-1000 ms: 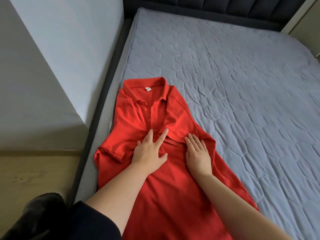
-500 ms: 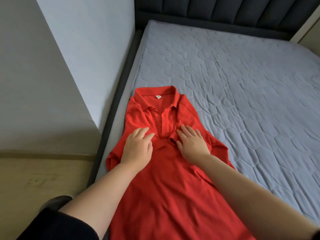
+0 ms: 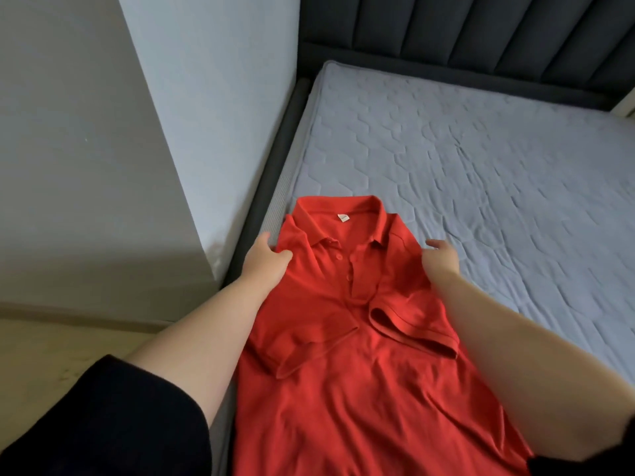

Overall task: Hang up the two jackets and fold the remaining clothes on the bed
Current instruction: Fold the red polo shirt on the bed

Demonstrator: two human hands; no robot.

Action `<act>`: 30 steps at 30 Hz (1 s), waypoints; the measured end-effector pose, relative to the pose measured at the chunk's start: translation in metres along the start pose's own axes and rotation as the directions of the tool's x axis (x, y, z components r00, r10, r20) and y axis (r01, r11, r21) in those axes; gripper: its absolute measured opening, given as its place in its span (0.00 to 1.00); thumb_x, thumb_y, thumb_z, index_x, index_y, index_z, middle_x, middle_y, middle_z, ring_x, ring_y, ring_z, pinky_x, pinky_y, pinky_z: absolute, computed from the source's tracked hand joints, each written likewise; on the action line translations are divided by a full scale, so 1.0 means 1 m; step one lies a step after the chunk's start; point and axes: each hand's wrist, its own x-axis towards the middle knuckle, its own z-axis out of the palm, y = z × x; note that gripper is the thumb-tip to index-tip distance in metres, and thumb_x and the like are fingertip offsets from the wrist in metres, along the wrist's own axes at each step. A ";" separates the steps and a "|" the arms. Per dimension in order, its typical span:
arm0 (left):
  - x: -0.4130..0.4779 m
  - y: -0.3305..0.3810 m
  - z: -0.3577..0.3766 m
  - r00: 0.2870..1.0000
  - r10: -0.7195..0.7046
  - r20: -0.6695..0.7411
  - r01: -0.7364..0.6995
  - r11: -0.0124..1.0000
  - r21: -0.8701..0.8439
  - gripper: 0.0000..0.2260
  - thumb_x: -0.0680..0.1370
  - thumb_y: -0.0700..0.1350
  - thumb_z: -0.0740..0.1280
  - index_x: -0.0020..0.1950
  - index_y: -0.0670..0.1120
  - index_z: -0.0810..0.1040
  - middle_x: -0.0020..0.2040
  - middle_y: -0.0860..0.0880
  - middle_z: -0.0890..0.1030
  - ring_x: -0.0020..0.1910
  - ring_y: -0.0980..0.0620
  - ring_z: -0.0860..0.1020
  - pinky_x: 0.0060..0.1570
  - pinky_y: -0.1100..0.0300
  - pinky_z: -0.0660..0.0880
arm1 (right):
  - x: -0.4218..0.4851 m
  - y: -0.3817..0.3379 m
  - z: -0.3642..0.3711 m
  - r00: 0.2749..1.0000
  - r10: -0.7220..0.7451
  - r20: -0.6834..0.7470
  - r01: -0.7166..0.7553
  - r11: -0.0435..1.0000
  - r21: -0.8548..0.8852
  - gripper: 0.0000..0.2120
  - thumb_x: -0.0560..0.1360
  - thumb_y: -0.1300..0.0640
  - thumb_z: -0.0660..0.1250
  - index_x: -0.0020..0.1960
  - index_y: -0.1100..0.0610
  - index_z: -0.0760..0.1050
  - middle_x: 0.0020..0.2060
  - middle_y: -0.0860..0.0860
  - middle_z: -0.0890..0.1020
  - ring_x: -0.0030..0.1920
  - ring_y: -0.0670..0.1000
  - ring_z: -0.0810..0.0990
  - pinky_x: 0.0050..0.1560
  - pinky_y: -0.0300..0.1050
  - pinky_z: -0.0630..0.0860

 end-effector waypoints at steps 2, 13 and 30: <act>0.010 0.006 -0.003 0.999 0.028 0.020 -0.028 1.000 0.006 0.22 0.75 0.44 0.67 0.69 0.42 0.71 0.63 0.43 0.77 0.62 0.45 0.74 0.59 0.58 0.68 | 0.007 -0.003 0.000 0.998 0.031 0.053 -0.032 0.999 0.024 0.21 0.74 0.65 0.63 0.67 0.60 0.70 0.49 0.60 0.80 0.40 0.54 0.76 0.43 0.44 0.73; 0.023 0.027 0.004 0.978 -0.187 0.094 0.205 0.946 -0.252 0.15 0.71 0.41 0.73 0.57 0.38 0.79 0.48 0.42 0.82 0.52 0.44 0.80 0.53 0.55 0.76 | 0.006 -0.040 -0.010 0.975 0.113 0.191 -0.165 0.945 0.282 0.14 0.71 0.68 0.70 0.56 0.62 0.78 0.25 0.51 0.78 0.34 0.51 0.76 0.47 0.50 0.78; -0.145 -0.058 -0.036 0.730 0.649 0.214 -0.625 0.507 0.593 0.11 0.67 0.29 0.66 0.42 0.42 0.82 0.51 0.44 0.77 0.49 0.40 0.75 0.47 0.50 0.74 | -0.115 0.096 -0.094 0.999 0.032 0.018 -0.034 0.995 0.099 0.17 0.70 0.75 0.58 0.51 0.63 0.80 0.37 0.57 0.80 0.31 0.53 0.73 0.33 0.41 0.73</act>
